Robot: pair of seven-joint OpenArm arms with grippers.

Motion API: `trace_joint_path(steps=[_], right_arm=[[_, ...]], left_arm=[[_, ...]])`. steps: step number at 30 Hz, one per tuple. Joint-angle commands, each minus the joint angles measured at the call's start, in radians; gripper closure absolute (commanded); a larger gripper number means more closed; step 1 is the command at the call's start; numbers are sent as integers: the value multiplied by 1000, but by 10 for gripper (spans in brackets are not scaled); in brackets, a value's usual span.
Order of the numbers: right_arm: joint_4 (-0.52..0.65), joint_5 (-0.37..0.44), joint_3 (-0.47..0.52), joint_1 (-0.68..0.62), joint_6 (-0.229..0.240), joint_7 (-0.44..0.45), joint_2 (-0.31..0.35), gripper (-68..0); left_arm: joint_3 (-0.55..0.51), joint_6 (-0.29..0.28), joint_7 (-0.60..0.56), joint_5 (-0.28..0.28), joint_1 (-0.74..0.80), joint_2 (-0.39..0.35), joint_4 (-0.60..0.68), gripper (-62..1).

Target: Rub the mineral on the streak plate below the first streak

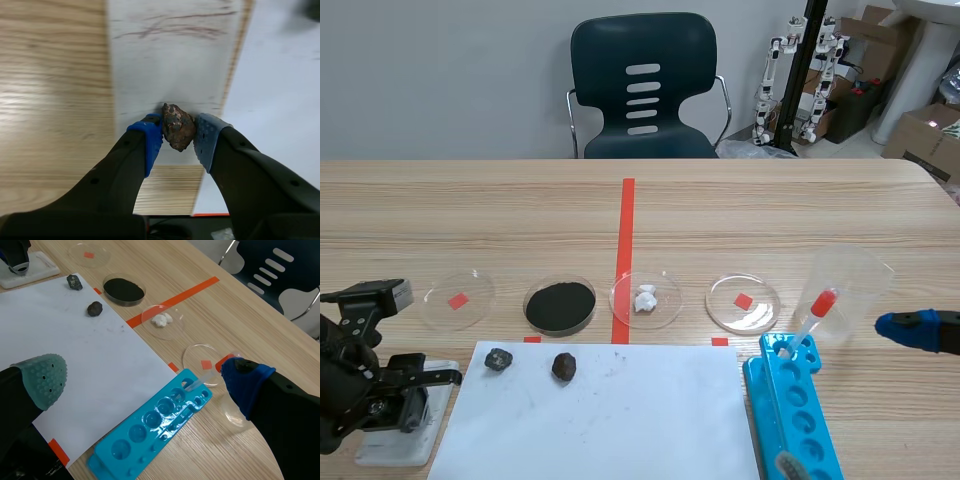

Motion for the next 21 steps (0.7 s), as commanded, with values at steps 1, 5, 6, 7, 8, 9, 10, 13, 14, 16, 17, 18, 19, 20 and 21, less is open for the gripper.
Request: trace_joint_path(steps=[1,5,6,7,8,9,10,13,14,16,17,18,19,20,21], right_arm=[[10,8,9,3,-1,12,5,-655],[10,8,9,3,-1,12,5,-655],[10,8,9,3,-1,12,5,-655],[10,8,9,3,-1,12,5,-655],[10,8,9,3,-1,12,5,-655],[10,8,9,3,-1,12,5,-655],[10,8,9,3,-1,12,5,-655],[10,8,9,3,-1,12,5,-655],[10,8,9,3,-1,12,5,-655],[10,8,9,3,-1,12,5,-655],[10,8,9,3,-1,12,5,-655],[10,8,9,3,-1,12,5,-655],[10,8,9,3,-1,12,5,-655],[10,8,9,3,-1,12,5,-655],[10,8,9,3,-1,12,5,-655]], left_arm=[[11,-23,-10,-55,14,16,-3,-105],[11,-60,-37,-123,14,16,-3,-105],[11,-62,-37,-122,13,16,-3,-105],[11,-62,-37,-122,13,16,-3,-105],[11,-62,-38,-120,13,15,-3,-105],[11,-62,-39,-111,13,15,-3,-105],[11,-58,-37,-94,13,15,-3,-105],[11,-24,-27,-24,13,15,-3,-105],[11,-8,-24,3,13,15,-3,-105],[11,19,-13,55,13,15,-3,-105],[11,27,-3,80,13,15,-3,-105],[11,42,6,110,13,14,-3,-104],[11,56,14,138,13,13,-3,-104],[11,68,25,165,13,12,-3,-105],[11,77,33,192,13,10,-3,-105]])
